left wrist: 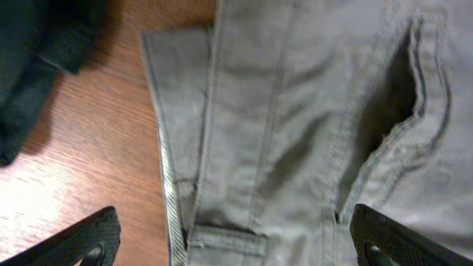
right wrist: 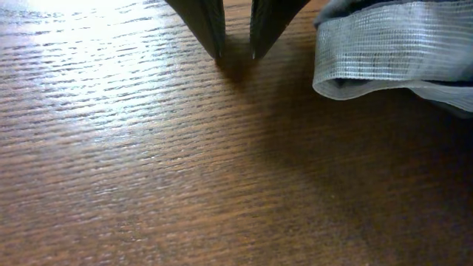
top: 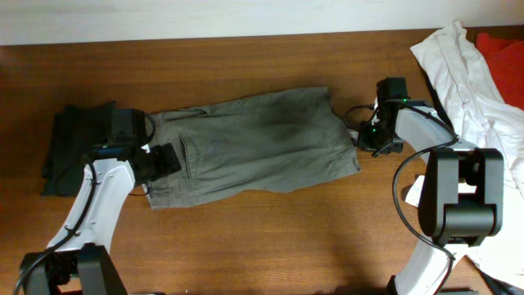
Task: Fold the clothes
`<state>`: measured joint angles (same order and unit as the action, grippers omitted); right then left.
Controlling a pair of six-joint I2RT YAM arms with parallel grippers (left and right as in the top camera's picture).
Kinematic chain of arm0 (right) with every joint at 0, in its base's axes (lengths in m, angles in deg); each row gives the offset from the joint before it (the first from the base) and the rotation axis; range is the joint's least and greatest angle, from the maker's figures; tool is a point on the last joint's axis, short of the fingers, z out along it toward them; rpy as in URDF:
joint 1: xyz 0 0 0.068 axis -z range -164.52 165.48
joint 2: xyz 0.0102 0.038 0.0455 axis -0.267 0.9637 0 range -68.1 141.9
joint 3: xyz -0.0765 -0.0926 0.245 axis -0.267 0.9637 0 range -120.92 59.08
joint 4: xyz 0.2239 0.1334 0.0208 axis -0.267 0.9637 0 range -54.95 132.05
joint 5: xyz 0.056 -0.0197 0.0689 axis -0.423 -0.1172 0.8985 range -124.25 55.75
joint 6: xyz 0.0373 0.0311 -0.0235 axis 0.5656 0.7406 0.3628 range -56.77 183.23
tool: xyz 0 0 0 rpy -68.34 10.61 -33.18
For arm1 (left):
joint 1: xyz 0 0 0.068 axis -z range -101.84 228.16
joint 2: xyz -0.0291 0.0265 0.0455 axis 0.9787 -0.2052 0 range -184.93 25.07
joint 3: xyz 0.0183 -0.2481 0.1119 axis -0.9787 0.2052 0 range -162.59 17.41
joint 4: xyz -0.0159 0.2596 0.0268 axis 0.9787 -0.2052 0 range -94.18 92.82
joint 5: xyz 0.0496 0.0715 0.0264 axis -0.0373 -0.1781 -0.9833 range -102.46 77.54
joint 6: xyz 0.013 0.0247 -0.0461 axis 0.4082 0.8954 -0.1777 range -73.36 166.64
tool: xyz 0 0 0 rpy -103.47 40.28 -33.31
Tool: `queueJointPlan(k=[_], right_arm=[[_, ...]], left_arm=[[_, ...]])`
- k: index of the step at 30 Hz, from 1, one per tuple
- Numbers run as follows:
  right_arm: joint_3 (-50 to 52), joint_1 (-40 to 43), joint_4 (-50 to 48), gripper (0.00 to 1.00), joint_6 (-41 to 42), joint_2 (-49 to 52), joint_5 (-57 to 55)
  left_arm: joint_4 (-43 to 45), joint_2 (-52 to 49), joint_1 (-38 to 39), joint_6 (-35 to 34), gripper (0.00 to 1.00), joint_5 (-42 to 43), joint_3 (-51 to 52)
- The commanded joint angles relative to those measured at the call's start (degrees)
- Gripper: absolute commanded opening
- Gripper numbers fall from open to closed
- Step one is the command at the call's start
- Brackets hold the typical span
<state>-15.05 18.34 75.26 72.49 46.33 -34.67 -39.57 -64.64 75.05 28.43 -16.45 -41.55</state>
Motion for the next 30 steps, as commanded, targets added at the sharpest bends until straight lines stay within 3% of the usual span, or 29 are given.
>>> queueJointPlan(k=[1,14,19,26,30], right_arm=[[1.0,0.2,0.9,0.18,0.7,1.7,-1.6],[0.9,0.2,1.1,0.18,0.7,1.7,-1.3],[0.9,0.2,1.2,0.18,0.7,1.7,-1.3],[0.9,0.2,1.2,0.18,0.7,1.7,-1.3],[0.2,0.2,2.3,0.18,0.7,0.9,-1.4]], left_arm=[[1.8,-3.3,-1.3,-0.2,0.99,-1.2,0.2],[8.1,-16.0,-1.6,1.2,0.96,6.8,0.2],[8.2,-17.7,-1.6,1.2,0.63,9.4,0.2],[8.3,-17.6,-1.6,3.5,0.03,9.1,0.2],[6.2,-16.7,-2.0,4.9,0.00,7.8,-0.3]])
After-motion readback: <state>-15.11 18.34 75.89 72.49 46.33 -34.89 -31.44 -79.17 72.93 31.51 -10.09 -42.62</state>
